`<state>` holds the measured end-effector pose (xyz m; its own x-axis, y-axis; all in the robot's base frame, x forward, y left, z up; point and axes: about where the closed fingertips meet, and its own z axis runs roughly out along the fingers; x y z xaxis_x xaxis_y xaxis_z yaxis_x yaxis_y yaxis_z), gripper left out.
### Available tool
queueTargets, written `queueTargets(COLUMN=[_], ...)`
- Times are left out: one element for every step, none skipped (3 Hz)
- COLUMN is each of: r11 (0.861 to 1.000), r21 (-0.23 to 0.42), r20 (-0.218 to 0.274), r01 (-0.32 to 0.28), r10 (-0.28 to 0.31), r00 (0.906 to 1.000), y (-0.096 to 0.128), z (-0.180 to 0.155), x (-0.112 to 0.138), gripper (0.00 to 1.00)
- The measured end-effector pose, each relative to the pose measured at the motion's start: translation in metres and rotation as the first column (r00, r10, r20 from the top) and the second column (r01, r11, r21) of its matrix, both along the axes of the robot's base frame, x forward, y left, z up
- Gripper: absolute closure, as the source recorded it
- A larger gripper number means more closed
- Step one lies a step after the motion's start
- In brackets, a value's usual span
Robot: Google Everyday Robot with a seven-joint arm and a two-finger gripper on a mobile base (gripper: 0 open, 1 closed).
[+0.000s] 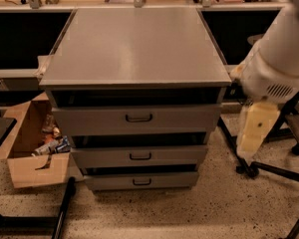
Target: Open middle drawer
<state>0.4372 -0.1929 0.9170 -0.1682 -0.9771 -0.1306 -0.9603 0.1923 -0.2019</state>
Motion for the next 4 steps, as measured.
queueTargets(r11=[0.998,0.992,0.991,0.987], r21=[0.025,0.111,0.119,0.150], r20=[-0.053,-0.126,-0.124,-0.115], r01=[-0.057,-0.058,-0.059,-0.064], r10=[0.058,0.072,0.074,0.082], r00=[0.9969,0.9894,0.9895,0.9899], y=[0.011,0.019,0.019,0.019], z=[-0.084,-0.182,-0.186,-0.201], x=[-0.008,-0.022,-0.021,-0.019], gripper=[0.00,0.00,0.00,0.00])
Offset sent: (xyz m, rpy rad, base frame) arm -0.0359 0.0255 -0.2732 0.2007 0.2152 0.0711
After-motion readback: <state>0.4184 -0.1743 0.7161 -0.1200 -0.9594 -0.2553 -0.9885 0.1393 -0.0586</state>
